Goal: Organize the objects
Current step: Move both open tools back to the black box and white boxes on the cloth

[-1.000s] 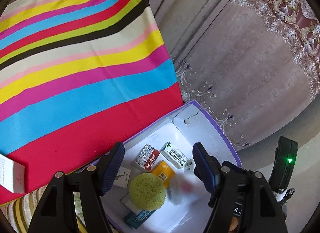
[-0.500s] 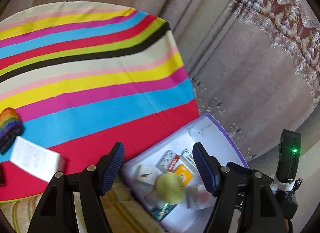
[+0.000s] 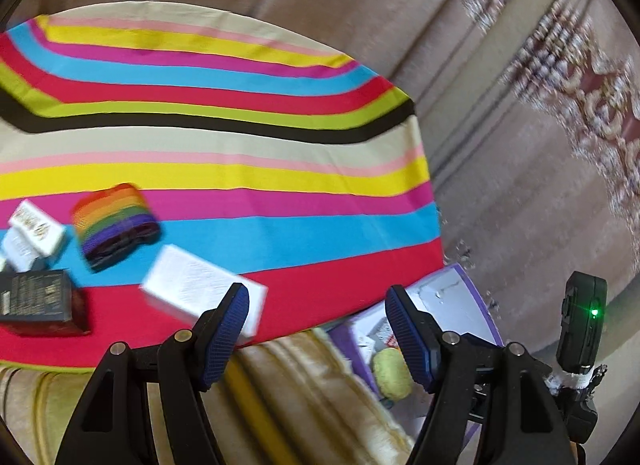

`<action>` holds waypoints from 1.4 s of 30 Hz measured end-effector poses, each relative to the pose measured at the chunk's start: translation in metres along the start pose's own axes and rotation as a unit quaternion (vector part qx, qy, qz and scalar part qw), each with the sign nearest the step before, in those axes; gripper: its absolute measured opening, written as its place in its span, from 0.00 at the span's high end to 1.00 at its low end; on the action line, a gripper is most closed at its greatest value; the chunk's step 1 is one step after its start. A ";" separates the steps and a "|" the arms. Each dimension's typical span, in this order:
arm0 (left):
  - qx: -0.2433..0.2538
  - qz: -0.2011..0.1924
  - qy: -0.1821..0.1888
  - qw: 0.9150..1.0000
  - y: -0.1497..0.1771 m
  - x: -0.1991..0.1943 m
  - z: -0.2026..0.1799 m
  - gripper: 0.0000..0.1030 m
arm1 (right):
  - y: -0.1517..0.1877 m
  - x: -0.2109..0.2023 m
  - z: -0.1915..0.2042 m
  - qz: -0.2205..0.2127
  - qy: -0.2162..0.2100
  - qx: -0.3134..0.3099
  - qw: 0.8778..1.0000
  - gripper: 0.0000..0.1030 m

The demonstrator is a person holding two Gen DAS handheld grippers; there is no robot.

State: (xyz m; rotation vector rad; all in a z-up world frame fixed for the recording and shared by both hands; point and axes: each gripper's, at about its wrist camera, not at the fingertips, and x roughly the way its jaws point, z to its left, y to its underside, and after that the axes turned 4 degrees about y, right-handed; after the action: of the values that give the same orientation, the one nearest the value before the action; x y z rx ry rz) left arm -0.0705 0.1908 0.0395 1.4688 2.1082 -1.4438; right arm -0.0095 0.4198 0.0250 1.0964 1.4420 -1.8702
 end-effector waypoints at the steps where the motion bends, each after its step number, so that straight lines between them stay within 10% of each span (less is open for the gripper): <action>1: -0.007 -0.002 -0.004 1.000 0.001 -0.005 0.006 0.30 | 0.000 0.000 0.007 0.001 -0.002 -0.006 1.000 0.07; 22: -0.113 -0.042 -0.072 0.990 0.024 -0.087 0.103 0.29 | -0.003 0.042 0.126 0.068 -0.063 -0.137 0.986 0.07; 42: -0.118 0.004 -0.124 0.985 0.026 -0.090 0.144 0.19 | -0.026 0.095 0.143 0.076 0.038 -0.149 0.985 0.07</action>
State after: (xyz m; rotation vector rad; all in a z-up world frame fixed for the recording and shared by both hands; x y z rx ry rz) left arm -0.0549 0.0227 0.0071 1.1463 2.0340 -1.2504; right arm -0.1209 0.2968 -0.0271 1.1037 1.5731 -1.4659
